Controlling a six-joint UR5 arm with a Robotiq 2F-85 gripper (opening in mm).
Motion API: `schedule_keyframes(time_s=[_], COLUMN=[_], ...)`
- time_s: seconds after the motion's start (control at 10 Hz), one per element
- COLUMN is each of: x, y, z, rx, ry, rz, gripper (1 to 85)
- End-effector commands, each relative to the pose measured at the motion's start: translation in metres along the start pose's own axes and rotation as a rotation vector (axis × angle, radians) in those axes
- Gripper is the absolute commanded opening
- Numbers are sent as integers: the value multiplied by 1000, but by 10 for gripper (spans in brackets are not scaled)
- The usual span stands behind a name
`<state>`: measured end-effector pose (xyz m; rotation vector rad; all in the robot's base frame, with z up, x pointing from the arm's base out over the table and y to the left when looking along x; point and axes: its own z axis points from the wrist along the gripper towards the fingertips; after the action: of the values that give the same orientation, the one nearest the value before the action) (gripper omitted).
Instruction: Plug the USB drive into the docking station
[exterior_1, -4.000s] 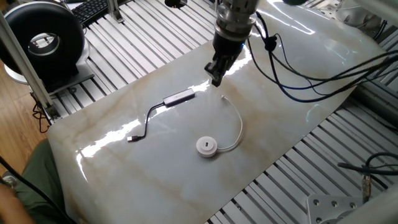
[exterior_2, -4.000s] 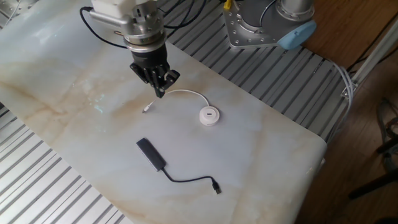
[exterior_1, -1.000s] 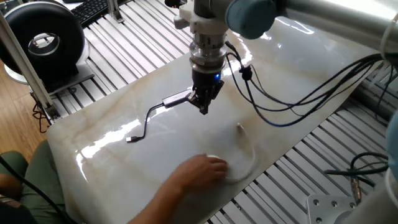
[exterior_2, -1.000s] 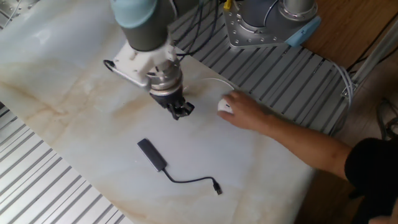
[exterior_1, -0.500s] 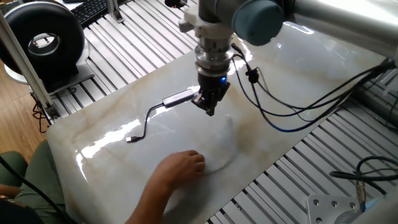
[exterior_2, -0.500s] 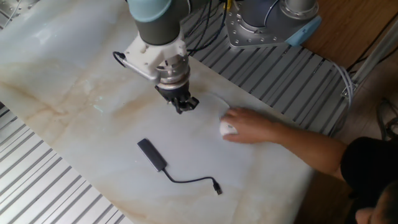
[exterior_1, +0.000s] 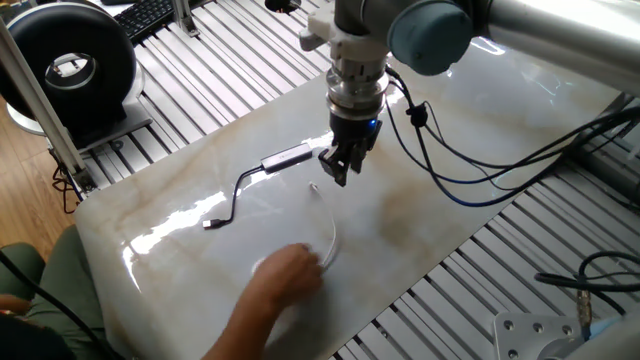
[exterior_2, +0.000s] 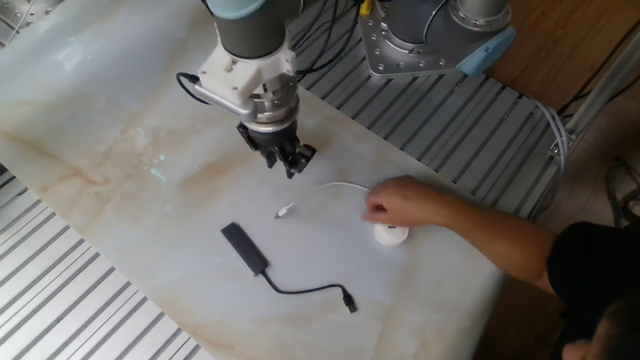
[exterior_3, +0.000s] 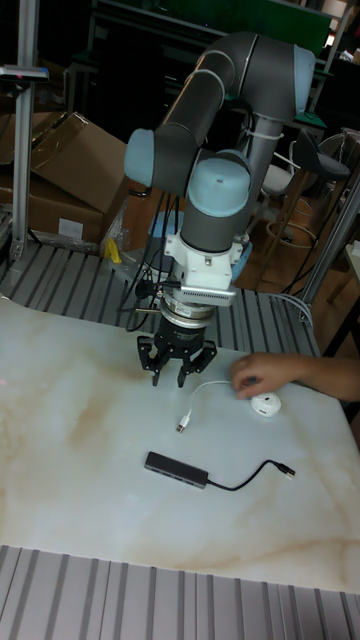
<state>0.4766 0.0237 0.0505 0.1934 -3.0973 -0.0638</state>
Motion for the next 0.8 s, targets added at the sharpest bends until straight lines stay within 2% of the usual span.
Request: schedule_keyframes(time_s=[0.0, 0.2, 0.5, 0.7], x=[-5, -12, -24, -24], y=[7, 13, 16, 16], z=[5, 8, 14, 10], rx=[-5, -1, 6, 11], ry=[-13, -42, -45, -52], rz=[11, 29, 43, 57], gripper=[473, 473, 467, 427])
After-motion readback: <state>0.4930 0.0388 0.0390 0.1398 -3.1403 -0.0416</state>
